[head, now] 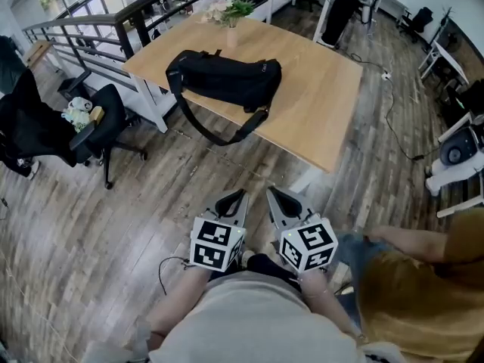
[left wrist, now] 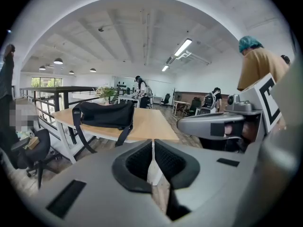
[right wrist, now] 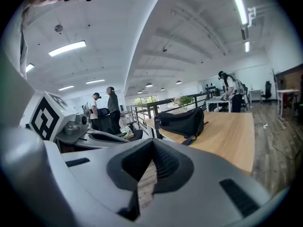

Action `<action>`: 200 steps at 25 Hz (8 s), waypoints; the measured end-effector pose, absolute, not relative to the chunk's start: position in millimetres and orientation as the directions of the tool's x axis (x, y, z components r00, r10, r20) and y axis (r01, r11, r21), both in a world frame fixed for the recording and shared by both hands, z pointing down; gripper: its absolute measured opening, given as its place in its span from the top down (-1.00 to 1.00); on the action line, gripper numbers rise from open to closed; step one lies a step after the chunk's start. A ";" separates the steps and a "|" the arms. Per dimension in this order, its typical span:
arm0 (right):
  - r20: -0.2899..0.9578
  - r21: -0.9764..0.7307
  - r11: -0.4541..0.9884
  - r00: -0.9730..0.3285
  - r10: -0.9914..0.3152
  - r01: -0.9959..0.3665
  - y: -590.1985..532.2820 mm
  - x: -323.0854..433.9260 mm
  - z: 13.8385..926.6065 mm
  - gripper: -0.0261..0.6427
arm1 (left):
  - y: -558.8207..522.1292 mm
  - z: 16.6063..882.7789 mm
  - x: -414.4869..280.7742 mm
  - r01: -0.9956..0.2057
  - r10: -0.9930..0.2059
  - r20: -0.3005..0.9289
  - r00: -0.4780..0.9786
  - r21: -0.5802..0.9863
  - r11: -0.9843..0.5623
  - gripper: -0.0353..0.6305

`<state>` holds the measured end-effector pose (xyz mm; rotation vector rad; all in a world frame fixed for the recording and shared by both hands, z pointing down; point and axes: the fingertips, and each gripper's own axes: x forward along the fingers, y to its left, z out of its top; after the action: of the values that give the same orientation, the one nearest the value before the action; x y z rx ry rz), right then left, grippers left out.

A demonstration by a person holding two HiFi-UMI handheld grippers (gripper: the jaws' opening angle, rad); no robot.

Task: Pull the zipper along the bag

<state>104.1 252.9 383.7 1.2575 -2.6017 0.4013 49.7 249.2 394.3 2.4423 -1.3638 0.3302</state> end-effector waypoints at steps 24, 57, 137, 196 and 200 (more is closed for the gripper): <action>0.278 -0.129 0.611 -0.620 -0.734 -0.781 238.4 141.7 379.1 0.76 | 231.7 383.6 64.9 -0.877 -0.819 0.313 0.481 0.156 -0.455 0.79; 0.305 -0.138 0.515 -0.531 -0.791 -0.846 33.3 75.4 384.3 0.55 | 32.9 387.3 1.0 -0.820 -0.749 0.336 0.572 0.205 -0.535 0.59; 0.363 -0.426 0.440 -0.594 -0.718 -0.791 -187.0 123.5 415.6 0.66 | -173.7 409.2 104.0 -0.489 -0.543 0.471 0.695 -0.244 -0.837 0.59; 0.393 -0.315 0.528 -0.615 -0.683 -0.788 -177.5 138.5 417.4 0.69 | -177.5 412.2 81.2 -0.590 -0.469 0.403 0.786 0.261 -0.764 0.84; 0.390 -0.321 0.525 -0.615 -0.685 -0.788 -177.4 139.2 417.1 0.69 | -178.6 413.4 70.9 -0.610 -0.488 0.409 0.771 0.255 -0.750 0.84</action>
<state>139.2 -177.4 417.1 1.2506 -2.5499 0.7008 70.9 -178.6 413.4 2.5898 -0.8368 0.4512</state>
